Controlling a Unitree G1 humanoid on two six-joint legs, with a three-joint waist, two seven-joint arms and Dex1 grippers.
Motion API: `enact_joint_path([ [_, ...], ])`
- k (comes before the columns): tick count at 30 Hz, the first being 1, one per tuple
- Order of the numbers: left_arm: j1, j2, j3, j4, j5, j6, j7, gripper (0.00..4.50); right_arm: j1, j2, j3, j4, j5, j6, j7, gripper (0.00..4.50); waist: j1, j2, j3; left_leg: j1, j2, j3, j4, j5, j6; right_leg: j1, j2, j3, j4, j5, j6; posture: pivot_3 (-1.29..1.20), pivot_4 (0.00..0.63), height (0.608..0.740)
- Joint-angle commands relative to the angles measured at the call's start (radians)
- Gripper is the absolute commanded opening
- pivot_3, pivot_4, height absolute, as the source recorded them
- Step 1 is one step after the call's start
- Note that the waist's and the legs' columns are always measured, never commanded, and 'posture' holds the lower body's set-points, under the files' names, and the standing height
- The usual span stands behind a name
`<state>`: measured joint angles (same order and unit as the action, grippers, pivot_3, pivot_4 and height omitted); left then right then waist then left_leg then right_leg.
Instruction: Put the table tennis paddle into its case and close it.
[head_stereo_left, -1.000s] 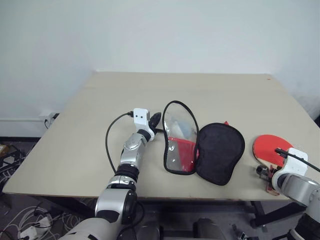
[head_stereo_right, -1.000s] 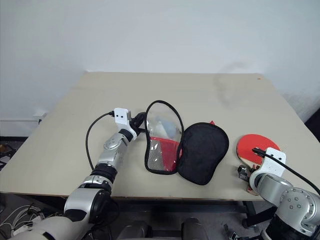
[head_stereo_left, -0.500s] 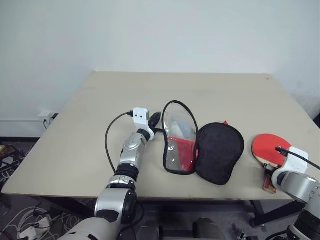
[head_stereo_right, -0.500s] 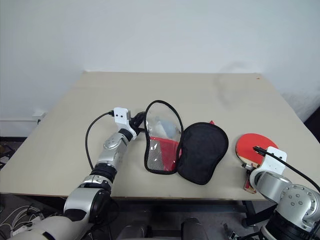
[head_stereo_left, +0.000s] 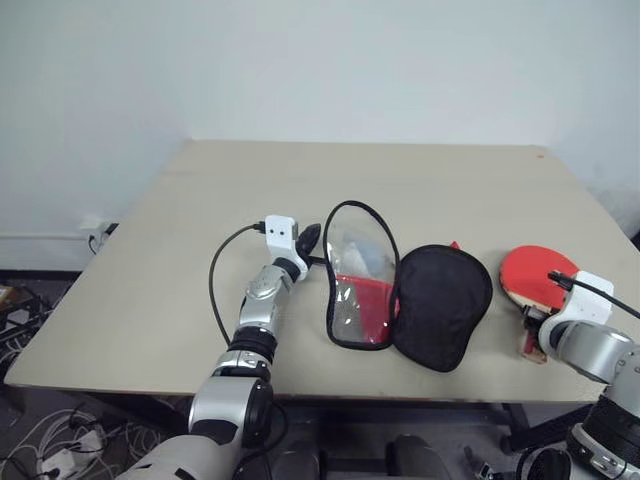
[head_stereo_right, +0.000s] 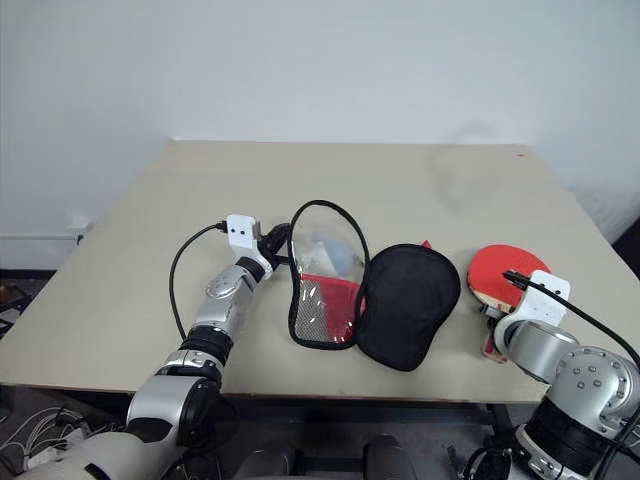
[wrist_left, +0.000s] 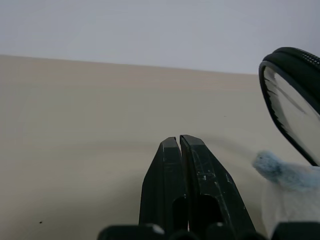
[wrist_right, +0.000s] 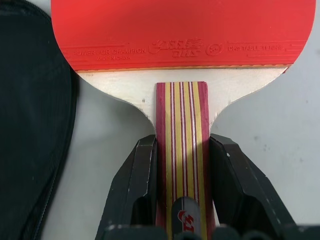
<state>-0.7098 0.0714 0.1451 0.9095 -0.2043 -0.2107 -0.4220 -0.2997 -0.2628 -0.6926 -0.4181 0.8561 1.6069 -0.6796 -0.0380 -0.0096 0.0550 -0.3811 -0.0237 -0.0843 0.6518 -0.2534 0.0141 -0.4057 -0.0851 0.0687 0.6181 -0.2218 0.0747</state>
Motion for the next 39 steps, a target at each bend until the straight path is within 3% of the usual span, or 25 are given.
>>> enact_joint_path([
  [1, -0.035, 0.004, 0.008, -0.008, -0.002, -0.023, 0.0, 0.0, -0.047, -0.015, -0.01, -0.059, -0.004, 0.008, 0.008, 1.13, 0.005, 0.0, 0.0, 0.0, 0.0, 0.0, 0.0, 0.0, 0.0, -0.001, 0.0, 0.0, 0.001, 0.0, 0.0, 0.0, 0.0, 0.74],
  [9, -0.043, -0.002, 0.004, -0.004, 0.0, -0.021, -0.002, 0.0, -0.116, -0.001, 0.012, -0.044, 0.163, 0.008, -0.051, 1.13, 0.013, 0.0, 0.0, 0.001, 0.0, 0.0, 0.001, 0.001, 0.001, -0.001, 0.0, 0.0, 0.004, 0.0, 0.0, 0.0, 0.0, 0.74],
  [19, -0.053, -0.008, 0.004, 0.01, 0.001, -0.025, -0.003, 0.0, -0.126, 0.06, 0.028, 0.026, 0.514, 0.007, -0.278, 1.13, 0.018, 0.0, 0.0, 0.001, 0.0, 0.0, 0.001, 0.001, 0.002, -0.001, 0.0, 0.0, 0.004, 0.0, -0.001, 0.0, 0.0, 0.74],
  [26, -0.051, -0.007, 0.003, 0.01, 0.002, -0.03, -0.004, 0.0, 0.035, -0.164, 0.372, 0.013, 1.076, -0.4, -0.618, 1.13, 0.017, 0.0, 0.0, 0.001, 0.0, 0.0, 0.001, 0.001, 0.002, 0.0, 0.0, 0.001, 0.004, 0.0, -0.001, 0.0, 0.0, 0.74],
  [32, -0.047, -0.005, 0.001, 0.003, 0.002, -0.026, -0.007, 0.0, 0.103, -0.244, 0.556, -0.091, 1.116, -0.639, -0.64, 1.13, 0.014, 0.0, 0.0, 0.002, 0.0, 0.002, 0.003, 0.002, 0.003, 0.002, 0.0, 0.003, 0.004, 0.0, -0.001, 0.0, 0.0, 0.74],
  [39, -0.045, -0.009, -0.005, 0.0, 0.006, -0.02, -0.011, 0.0, 0.117, -0.286, 0.635, -0.11, 1.116, -0.779, -0.644, 1.13, 0.017, -0.001, 0.0, 0.003, -0.002, 0.0, 0.01, 0.002, 0.003, 0.009, 0.001, 0.003, 0.002, 0.0, -0.001, 0.0, 0.0, 0.74],
])
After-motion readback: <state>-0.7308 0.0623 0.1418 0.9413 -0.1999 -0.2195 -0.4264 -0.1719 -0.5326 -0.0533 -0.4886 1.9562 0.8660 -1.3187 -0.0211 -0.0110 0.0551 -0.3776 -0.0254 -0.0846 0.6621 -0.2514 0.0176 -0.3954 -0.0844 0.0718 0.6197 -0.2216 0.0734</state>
